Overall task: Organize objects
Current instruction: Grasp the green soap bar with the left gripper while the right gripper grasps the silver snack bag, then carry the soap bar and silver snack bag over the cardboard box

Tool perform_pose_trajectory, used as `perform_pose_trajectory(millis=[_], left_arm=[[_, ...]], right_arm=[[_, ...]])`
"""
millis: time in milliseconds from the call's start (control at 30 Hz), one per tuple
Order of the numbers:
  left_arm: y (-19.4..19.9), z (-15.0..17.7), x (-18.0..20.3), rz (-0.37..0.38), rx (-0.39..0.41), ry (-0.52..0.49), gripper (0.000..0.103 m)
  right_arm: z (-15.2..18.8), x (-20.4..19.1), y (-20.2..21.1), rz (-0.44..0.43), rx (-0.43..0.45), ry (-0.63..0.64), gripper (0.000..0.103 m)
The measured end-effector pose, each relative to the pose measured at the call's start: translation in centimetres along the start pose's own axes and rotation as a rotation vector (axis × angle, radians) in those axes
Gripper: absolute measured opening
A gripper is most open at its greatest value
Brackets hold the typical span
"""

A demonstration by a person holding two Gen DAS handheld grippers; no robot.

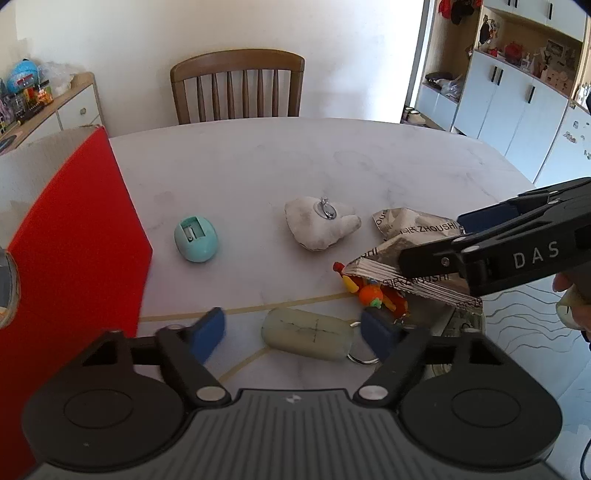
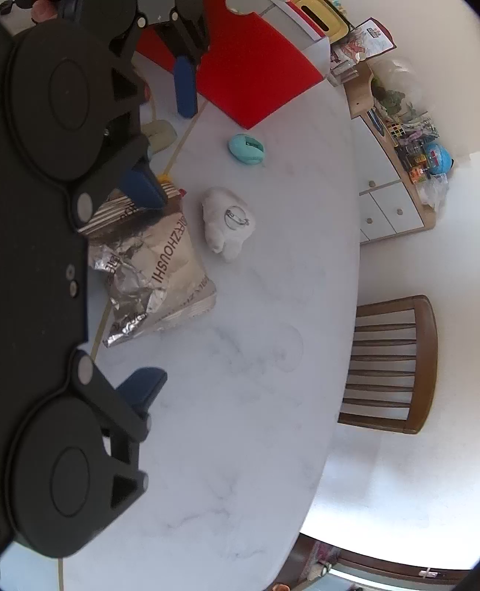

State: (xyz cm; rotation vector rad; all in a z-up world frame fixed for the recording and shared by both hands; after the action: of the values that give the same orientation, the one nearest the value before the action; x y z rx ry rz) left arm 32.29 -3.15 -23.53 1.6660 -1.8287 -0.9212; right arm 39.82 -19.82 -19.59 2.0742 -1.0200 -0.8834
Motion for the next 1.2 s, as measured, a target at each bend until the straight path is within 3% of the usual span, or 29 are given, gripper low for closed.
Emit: perform_pose_trajectory(millis=[100, 167, 400, 600, 1200], left_arm=[[0.1, 0.1, 0.2, 0.007, 0.004, -0.007, 0.063], [0.2, 0.0, 0.4, 0.019, 0.008, -0.018, 0.051], [0.7, -0.2, 0.5, 0.026, 0.005, -0.008, 0.051], [2.3, -0.6, -0.1, 0.023, 0.018, 0.011, 0.051], [9.7, -1.0, 0.2, 0.061, 0.055, 0.020, 0.051]], right_arm=[[0.0, -0.2, 0.1, -0.017, -0.003, -0.005, 0.079], [0.1, -0.3, 0.3, -0.026, -0.002, -0.001, 0.074], [0.2, -1.1, 1.1, -0.015, 0.023, 0.025, 0.058], [0.3, -1.0, 2.6, -0.008, 0.049, 0.004, 0.053], [2.4, -3.6, 11.7, -0.025, 0.118, 0.005, 0.050]])
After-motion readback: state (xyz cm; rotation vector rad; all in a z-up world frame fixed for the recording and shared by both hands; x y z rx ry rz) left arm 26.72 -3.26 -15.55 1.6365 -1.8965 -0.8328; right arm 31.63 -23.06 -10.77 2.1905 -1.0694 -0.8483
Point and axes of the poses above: each gripper's, at about its wrist camera, not at the fingertips, and y roughly against the way its jaws point, x to its right, z to its underside, the point moved 5 cm from there along -y, roughly the way its jaws point, and after that the axes turned 11 degrees about -y, right-handed, at the moved point
